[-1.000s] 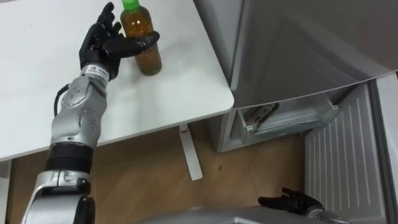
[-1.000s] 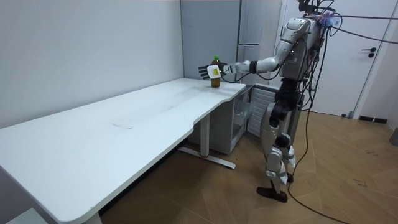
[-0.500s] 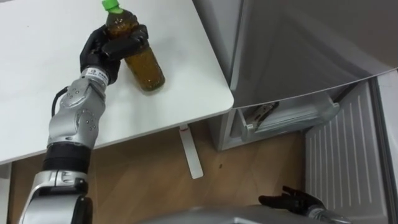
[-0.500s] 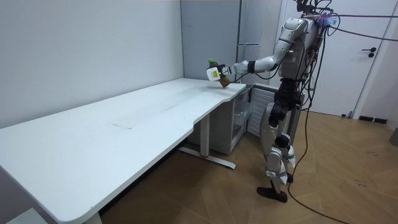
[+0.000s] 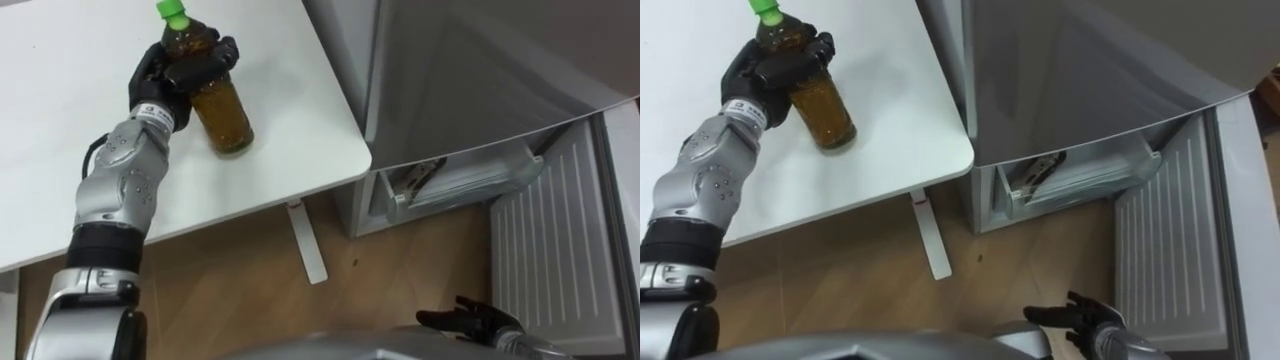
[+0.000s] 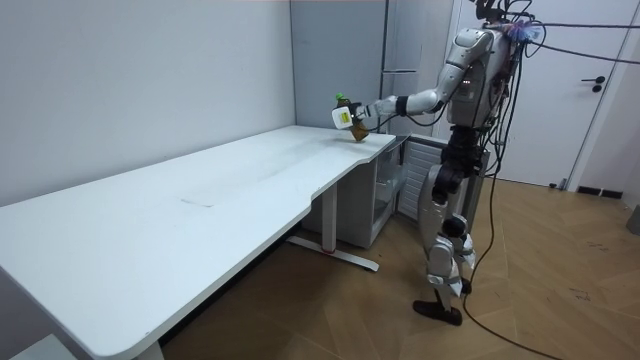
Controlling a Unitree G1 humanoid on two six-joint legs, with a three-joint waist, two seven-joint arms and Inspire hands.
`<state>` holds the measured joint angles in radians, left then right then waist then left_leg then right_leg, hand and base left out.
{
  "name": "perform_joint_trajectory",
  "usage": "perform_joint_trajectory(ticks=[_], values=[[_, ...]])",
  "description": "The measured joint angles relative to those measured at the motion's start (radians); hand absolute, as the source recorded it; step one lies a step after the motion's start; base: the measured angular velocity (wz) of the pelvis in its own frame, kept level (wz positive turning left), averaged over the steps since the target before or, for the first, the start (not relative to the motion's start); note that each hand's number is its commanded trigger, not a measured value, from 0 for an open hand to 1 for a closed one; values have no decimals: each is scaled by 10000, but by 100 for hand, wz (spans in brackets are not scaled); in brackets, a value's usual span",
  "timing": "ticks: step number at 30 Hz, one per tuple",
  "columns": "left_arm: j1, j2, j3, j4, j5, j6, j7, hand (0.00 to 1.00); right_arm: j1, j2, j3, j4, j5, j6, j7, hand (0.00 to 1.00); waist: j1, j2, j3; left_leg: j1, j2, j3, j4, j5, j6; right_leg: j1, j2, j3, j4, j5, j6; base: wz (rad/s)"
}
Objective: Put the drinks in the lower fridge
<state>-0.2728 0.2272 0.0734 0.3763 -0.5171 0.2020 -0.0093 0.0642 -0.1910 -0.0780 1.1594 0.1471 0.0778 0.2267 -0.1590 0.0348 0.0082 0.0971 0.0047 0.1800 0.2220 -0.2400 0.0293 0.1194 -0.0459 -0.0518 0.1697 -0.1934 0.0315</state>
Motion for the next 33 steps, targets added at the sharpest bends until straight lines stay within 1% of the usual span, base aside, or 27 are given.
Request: perform_joint_trajectory(ticks=[5,6,8,10,12,15,16,17,18,19,21,23,25,27,29,32,33], values=[[-12,-32,-5,-307,57,-65,1,100,-64,39,140,3,-84,-44,-55,0,9,-19,7,-2,3,-33,-8,0,0,-7,-6,-54,7,0,0,0],[10,-146,-11,-530,202,-65,1,100,-72,45,155,-10,-142,-42,-48,0,37,-47,13,-10,0,-30,-10,0,0,-12,-12,-79,11,0,0,0],[29,-200,-204,-1017,327,-64,2,100,-78,65,219,-90,-260,-19,-35,0,81,-125,16,-41,-3,-28,-9,0,0,-49,-12,-78,22,0,0,0],[30,-244,-482,-1730,285,-68,2,100,-73,79,601,-565,-376,77,-8,0,289,-185,4,-125,8,1,2,1,1,-153,-11,-42,91,2,0,-7],[33,-247,-794,-2151,295,-69,1,100,-74,114,1001,-1030,-660,99,64,0,359,-194,2,-138,14,-2,6,2,3,-170,-12,-82,163,2,0,-2],[58,-245,-1384,-2691,291,-83,-1,100,-83,269,1566,-1691,-1074,75,192,0,593,-191,-1,-113,5,1,4,5,6,-158,-24,-90,159,1,1,0],[245,-245,-1550,-3036,289,-83,-15,100,-63,296,1725,-1981,-1162,77,309,0,697,-189,-3,-107,8,1,3,5,6,-155,-29,-147,162,1,1,0],[415,-249,-1573,-3267,286,-83,-44,100,-57,310,1768,-2119,-1182,78,384,0,731,-189,-3,-108,13,2,3,5,6,-160,-34,-219,162,0,1,0],[756,-266,-1584,-3682,255,-86,-116,100,-40,321,1845,-2399,-1183,82,499,0,787,-192,-3,-107,23,2,3,6,5,-159,-38,-362,163,0,1,0],[1027,-275,-1593,-3914,255,-86,-190,100,-40,317,1920,-2631,-1179,87,573,0,841,-197,-6,-103,34,-7,5,6,5,-152,-37,-410,162,0,1,5],[1229,-288,-1600,-3986,209,-85,-239,100,-44,322,2020,-2944,-1177,85,624,0,912,-227,-7,-92,40,-63,14,6,4,-151,-38,-472,162,1,1,11],[1296,-294,-1616,-3989,190,-85,-240,100,-10,351,2149,-3295,-1259,95,656,0,944,-282,-30,-173,35,-210,75,6,3,-135,-52,-634,168,1,1,19],[1295,-394,-1626,-4032,191,-106,-240,100,108,427,2229,-4112,-1494,111,812,0,1096,-325,-42,-303,11,-321,166,6,3,-121,-72,-762,184,1,0,17],[1296,-521,-1632,-4046,190,-112,-241,100,168,447,2355,-4766,-1553,93,1004,0,1125,-338,-40,-318,-1,-457,189,7,5,-65,-91,-870,170,1,0,18],[1345,-549,-1673,-4203,190,-113,-247,100,161,460,2470,-5157,-1549,53,1238,0,1238,-345,-42,-301,2,-499,205,8,6,-21,-95,-888,154,1,1,10],[1713,-656,-1761,-4764,310,-403,-294,100,167,480,2661,-5426,-1547,46,1685,0,1421,-348,-41,-249,2,-508,193,8,6,44,-96,-906,142,1,1,1],[1910,-721,-1772,-4908,443,-563,-408,100,166,471,2780,-5476,-1560,56,1863,0,1474,-349,-39,-199,6,-521,175,7,6,94,-98,-914,147,0,1,0]])
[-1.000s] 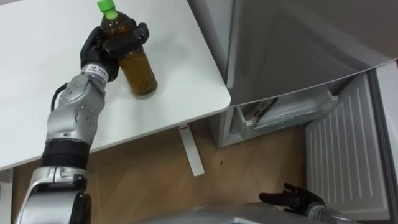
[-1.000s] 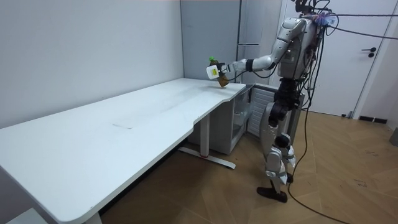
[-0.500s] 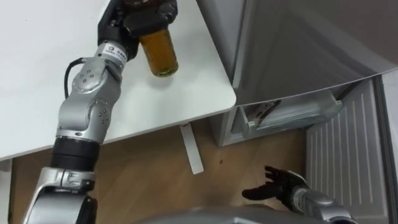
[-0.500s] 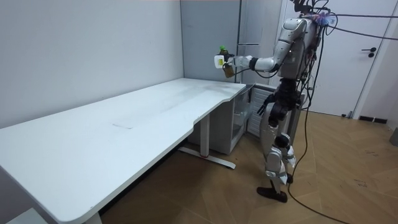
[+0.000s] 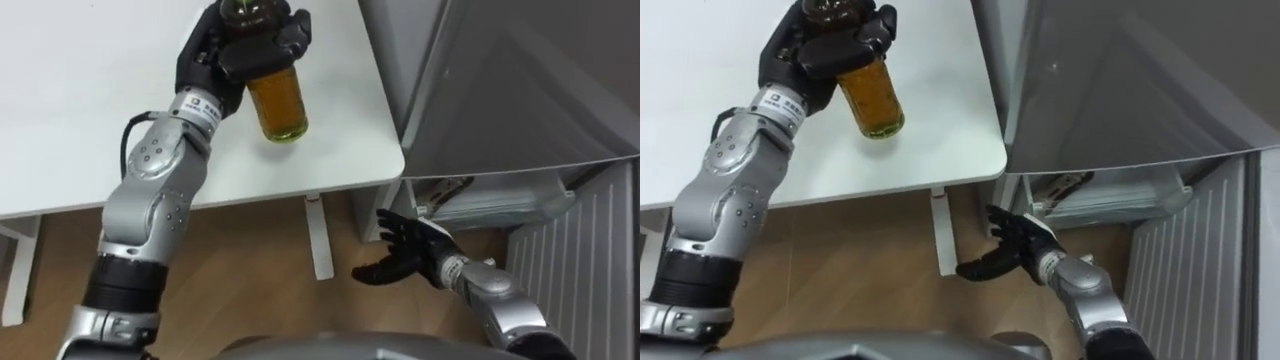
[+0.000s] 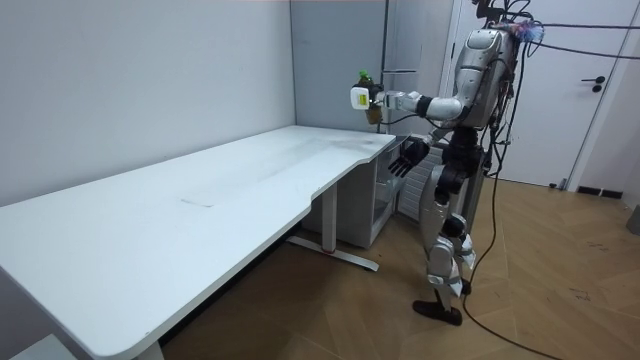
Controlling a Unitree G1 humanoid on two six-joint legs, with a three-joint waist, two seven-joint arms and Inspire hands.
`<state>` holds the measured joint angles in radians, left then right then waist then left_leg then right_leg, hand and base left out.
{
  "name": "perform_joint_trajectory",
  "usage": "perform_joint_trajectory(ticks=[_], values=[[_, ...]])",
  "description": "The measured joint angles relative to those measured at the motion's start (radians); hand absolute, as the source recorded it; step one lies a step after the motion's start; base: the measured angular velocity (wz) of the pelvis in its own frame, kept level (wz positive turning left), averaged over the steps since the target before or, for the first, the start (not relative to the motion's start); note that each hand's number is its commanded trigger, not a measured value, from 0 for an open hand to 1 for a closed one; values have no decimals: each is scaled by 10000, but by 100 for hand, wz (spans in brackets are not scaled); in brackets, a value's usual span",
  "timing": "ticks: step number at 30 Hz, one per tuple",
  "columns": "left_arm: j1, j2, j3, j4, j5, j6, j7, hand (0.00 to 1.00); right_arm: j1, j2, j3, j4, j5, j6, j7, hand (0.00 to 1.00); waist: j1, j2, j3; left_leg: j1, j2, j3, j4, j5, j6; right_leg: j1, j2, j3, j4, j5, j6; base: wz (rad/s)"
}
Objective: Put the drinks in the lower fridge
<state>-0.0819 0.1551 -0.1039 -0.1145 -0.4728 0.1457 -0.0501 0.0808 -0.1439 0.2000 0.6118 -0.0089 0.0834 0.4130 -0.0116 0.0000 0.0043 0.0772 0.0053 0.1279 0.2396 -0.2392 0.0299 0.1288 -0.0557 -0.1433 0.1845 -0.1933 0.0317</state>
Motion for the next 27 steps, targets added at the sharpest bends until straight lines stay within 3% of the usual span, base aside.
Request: perform_joint_trajectory(ticks=[5,11,16,21,24,27], values=[[648,-79,-33,-466,111,-36,-561,100,-19,0,152,-769,-318,8,923,0,186,-53,25,-149,7,-65,59,2,4,-89,-23,-105,15,-1,1,4],[1265,149,-223,-500,191,-39,-1055,100,-103,-43,260,-1060,-372,7,1882,0,288,-139,44,-363,-10,-225,197,4,8,-167,-36,-243,42,-1,1,8],[1668,238,-384,-497,45,-263,-1177,100,-86,-466,523,-2088,-274,8,2677,0,447,-316,123,-442,-31,-361,229,10,18,-183,-66,-397,49,-4,6,6],[1943,262,-378,-494,-23,-266,-1651,100,37,-532,500,-2923,-236,28,3500,0,480,-423,103,-643,-43,-581,363,9,18,-244,-78,-591,83,-4,5,14],[2179,369,-452,-404,-789,-265,-2283,100,35,-602,498,-2931,109,205,4000,0,458,-424,104,-649,-77,-695,368,10,19,-215,-101,-608,83,-5,7,11],[2247,380,-648,-363,-890,-264,-2851,100,31,-690,489,-2938,131,461,4322,0,457,-424,108,-657,-123,-769,377,21,39,-185,-137,-622,87,-22,31,6]])
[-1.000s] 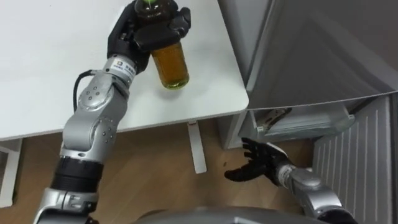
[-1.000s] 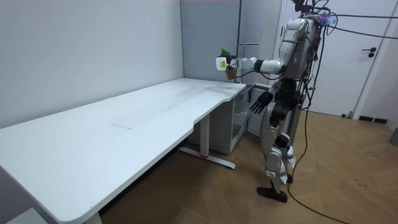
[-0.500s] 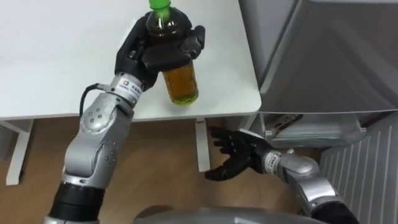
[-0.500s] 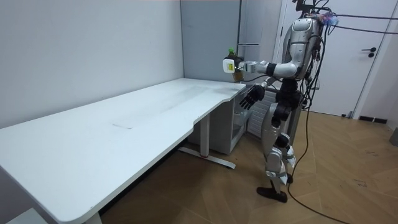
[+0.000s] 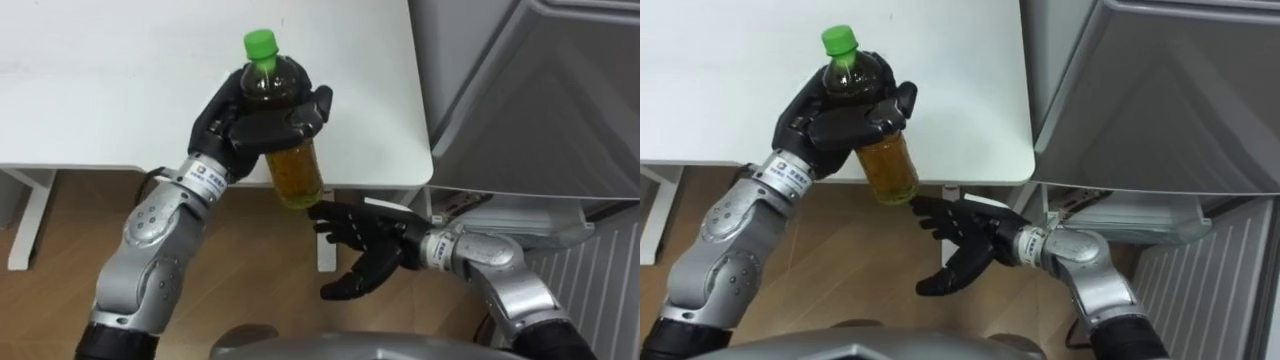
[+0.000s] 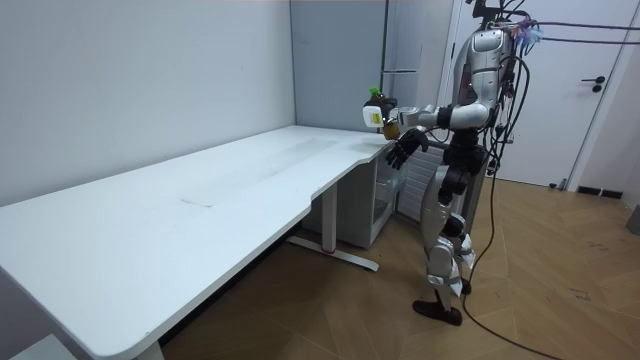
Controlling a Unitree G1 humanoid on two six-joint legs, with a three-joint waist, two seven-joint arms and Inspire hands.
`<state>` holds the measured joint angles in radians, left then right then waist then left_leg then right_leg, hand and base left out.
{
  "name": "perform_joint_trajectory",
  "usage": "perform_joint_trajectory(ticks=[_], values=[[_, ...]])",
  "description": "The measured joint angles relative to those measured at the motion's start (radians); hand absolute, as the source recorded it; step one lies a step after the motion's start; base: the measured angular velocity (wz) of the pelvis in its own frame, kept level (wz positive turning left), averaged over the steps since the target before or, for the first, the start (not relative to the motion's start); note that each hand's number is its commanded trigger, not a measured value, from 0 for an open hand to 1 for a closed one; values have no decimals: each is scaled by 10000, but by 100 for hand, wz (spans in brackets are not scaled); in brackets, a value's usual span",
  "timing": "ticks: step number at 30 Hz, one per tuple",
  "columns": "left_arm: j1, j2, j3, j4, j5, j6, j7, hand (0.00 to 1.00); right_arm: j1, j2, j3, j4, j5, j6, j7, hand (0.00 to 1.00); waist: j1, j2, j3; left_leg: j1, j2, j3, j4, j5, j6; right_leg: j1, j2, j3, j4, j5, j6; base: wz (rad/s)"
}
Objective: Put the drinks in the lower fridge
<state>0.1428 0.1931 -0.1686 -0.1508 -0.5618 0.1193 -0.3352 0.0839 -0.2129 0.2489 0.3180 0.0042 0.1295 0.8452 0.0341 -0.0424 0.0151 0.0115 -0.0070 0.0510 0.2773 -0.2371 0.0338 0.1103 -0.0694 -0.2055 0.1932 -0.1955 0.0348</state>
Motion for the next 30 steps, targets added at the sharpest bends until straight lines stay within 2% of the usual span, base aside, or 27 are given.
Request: perform_joint_trajectory(ticks=[2,4,10,15,20,21,24,30], values=[[0,21,-81,97,-68,0,-288,100,-16,-36,1,-3,0,44,122,0,0,0,2,-83,-2,1,54,1,2,-96,-9,-7,79,-7,10,0],[0,225,-328,263,-261,1,-546,100,-17,-146,20,-46,24,50,196,0,4,-3,4,-229,-1,-7,147,1,2,-211,-20,-15,130,-9,11,0],[40,553,-913,796,-662,7,-1145,100,-30,-397,37,-182,362,254,520,0,18,-49,34,-297,0,-29,227,14,27,-269,-37,-146,262,-23,24,1],[73,644,-1412,986,-781,32,-1419,100,-31,-474,273,-210,1065,401,671,0,44,-127,70,-366,2,-85,243,13,29,-290,-25,-148,288,-24,23,2],[75,707,-1786,1254,-782,44,-1612,100,-30,-576,519,-231,1794,465,737,0,27,-180,40,-499,2,-123,322,11,29,-346,-15,-169,304,-24,22,1],[77,731,-1845,1337,-787,44,-1628,100,-26,-643,531,-242,2052,466,754,0,29,-194,8,-578,3,-123,357,12,29,-446,-12,-161,312,-22,18,0],[108,822,-1997,1629,-812,55,-1749,100,-13,-845,638,-253,2622,474,739,0,23,-191,6,-610,1,-127,482,11,30,-437,-13,-159,311,-22,18,0],[114,1005,-2096,2147,-665,55,-1819,100,-8,-958,879,-384,2708,479,769,0,-3,-37,-25,-577,1,-118,493,11,30,-385,-9,-145,312,-22,17,0]])
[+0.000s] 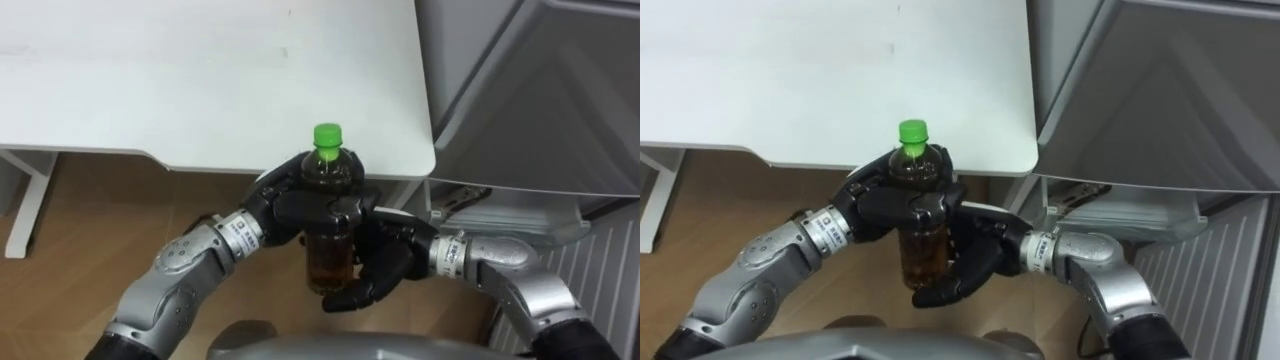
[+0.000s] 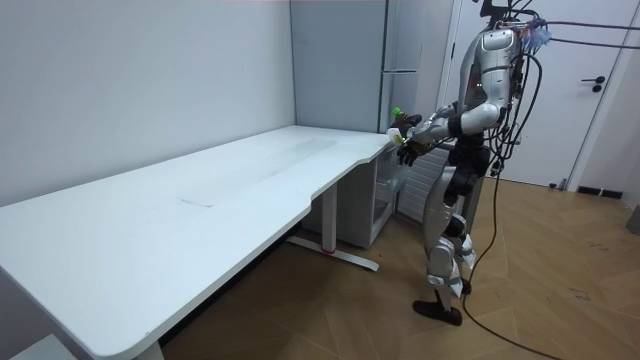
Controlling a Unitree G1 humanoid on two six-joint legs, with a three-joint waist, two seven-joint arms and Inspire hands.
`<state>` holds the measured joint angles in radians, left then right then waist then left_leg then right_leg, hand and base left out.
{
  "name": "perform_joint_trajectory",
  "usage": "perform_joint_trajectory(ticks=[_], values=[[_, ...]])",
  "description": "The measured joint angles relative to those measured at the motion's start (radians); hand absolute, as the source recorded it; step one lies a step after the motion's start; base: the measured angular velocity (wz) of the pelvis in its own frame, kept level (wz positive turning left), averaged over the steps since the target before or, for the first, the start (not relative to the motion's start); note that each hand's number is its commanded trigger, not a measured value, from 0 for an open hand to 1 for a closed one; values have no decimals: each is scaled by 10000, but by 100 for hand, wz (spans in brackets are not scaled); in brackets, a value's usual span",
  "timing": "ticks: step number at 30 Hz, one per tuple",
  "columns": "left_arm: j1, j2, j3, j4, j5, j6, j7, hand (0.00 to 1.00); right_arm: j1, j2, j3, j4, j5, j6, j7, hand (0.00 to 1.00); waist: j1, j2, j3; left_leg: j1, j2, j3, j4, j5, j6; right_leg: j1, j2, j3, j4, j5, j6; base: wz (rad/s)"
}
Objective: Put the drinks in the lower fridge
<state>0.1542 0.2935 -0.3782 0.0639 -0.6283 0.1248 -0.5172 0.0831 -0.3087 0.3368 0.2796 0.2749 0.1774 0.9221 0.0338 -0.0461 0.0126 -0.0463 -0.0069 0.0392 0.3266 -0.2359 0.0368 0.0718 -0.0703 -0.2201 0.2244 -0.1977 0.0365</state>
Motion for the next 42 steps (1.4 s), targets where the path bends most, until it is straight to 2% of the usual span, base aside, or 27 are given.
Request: perform_joint_trajectory(ticks=[4,8,22,28,29,30,31,34,37,42], values=[[-1,74,-5,-36,617,-16,-158,100,135,-126,150,-141,14,97,-2,0,9,125,13,45,-4,5,-75,0,0,13,12,154,17,0,0,0],[-1,83,-14,-53,940,-26,-319,100,171,-215,282,-140,22,99,-2,0,-18,142,15,42,1,20,-75,0,1,-33,22,218,131,-3,0,-1],[-67,75,-29,-466,2917,-408,-829,100,275,-267,556,-143,135,107,-46,0,11,54,-3,9,6,3,25,-1,4,-72,13,190,165,-2,-1,0],[-69,137,-230,-464,3070,-544,-834,100,395,-431,798,-143,596,107,-193,0,6,-66,-53,53,8,29,17,-1,4,-40,12,229,177,-2,-1,0],[-69,151,-243,-464,3071,-586,-833,100,395,-437,818,-143,670,107,-226,11,3,-74,-49,52,11,41,18,-1,4,-41,13,236,177,-2,-1,-4],[-70,172,-256,-464,3076,-667,-828,100,395,-436,836,-143,760,107,-262,64,0,-86,-42,52,14,64,15,-2,5,-41,14,249,176,-1,-2,-4],[-69,182,-265,-465,3074,-716,-818,100,395,-434,847,-142,835,107,-291,100,20,-80,-40,62,20,86,20,-3,7,-37,14,245,176,0,-4,-4],[-70,183,-284,-498,3058,-909,-655,100,395,-429,988,-141,1385,112,-621,100,18,-7,9,49,24,97,25,-4,8,-57,15,247,170,6,-12,0],[-73,176,-360,-573,3057,-916,-428,100,401,-405,1137,-141,1937,124,-1236,100,4,111,60,48,26,105,1,-3,9,-73,21,242,167,6,-12,0],[-78,15,-505,-608,3078,-887,-313,100,406,-293,1148,-141,2006,123,-1822,100,9,169,26,-28,-5,149,-90,25,15,-231,22,220,192,5,-11,-2]])
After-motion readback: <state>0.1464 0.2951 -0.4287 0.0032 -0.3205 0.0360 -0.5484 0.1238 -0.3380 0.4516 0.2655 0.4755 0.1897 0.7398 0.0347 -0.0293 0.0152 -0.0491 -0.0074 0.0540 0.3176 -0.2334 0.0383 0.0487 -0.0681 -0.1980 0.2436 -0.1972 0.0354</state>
